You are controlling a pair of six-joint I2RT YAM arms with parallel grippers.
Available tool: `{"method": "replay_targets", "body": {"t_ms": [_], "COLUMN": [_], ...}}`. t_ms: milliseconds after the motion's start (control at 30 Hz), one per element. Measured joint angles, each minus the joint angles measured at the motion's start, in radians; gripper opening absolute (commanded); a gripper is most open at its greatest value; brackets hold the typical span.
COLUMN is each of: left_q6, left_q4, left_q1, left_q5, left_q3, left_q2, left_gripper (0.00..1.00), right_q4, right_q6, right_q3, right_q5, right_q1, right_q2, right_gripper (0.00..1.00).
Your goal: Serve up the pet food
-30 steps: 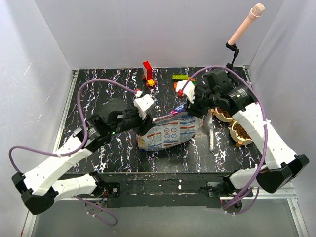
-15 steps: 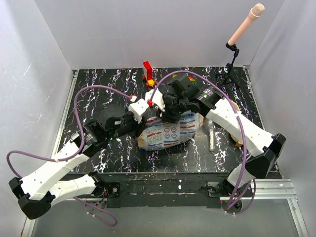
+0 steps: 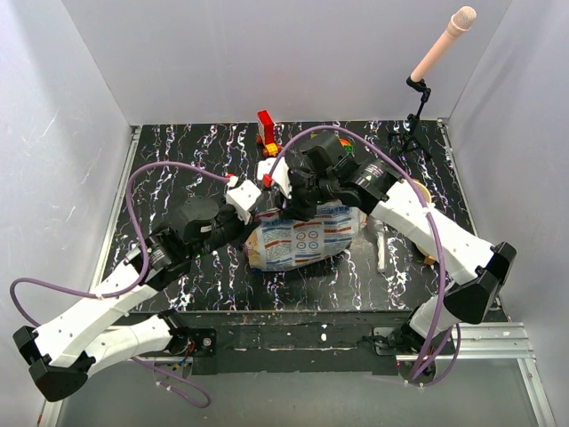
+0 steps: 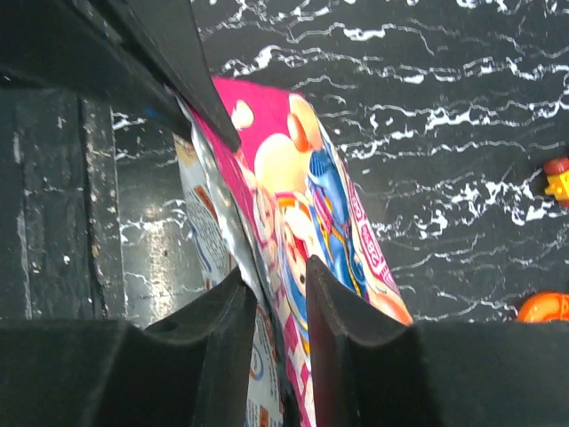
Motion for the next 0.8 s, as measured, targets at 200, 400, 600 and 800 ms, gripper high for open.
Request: {"method": "replay_targets", "body": {"t_ms": [200,400,600,800], "left_q6": [-0.017,-0.035,-0.048,-0.061], "left_q4": [0.005,0.005,0.017,0.017], "left_q1": [0.002,0.009,0.007,0.003], "left_q5": [0.009,-0.003,-0.021,-0.03], "left_q3": [-0.016,-0.027,-0.036,-0.036], "left_q2": [-0.022,-0.04,-0.044,-0.048], "left_gripper": [0.0,0.0,0.0,0.0], "right_q4": [0.016,-0.027,0.019,0.017], "right_q6": [0.043,0.066,0.077,0.004], "right_q3": [0.077,0.151,0.092,-0.002], "right_q5": [-0.061,-0.081,-0.048,0.001], "right_q1": [0.022,0.032,0.03,0.0], "right_q2": [0.06,0.118,0.078,0.006], "right_gripper": [0.26,0.01,0.25,0.01]}}
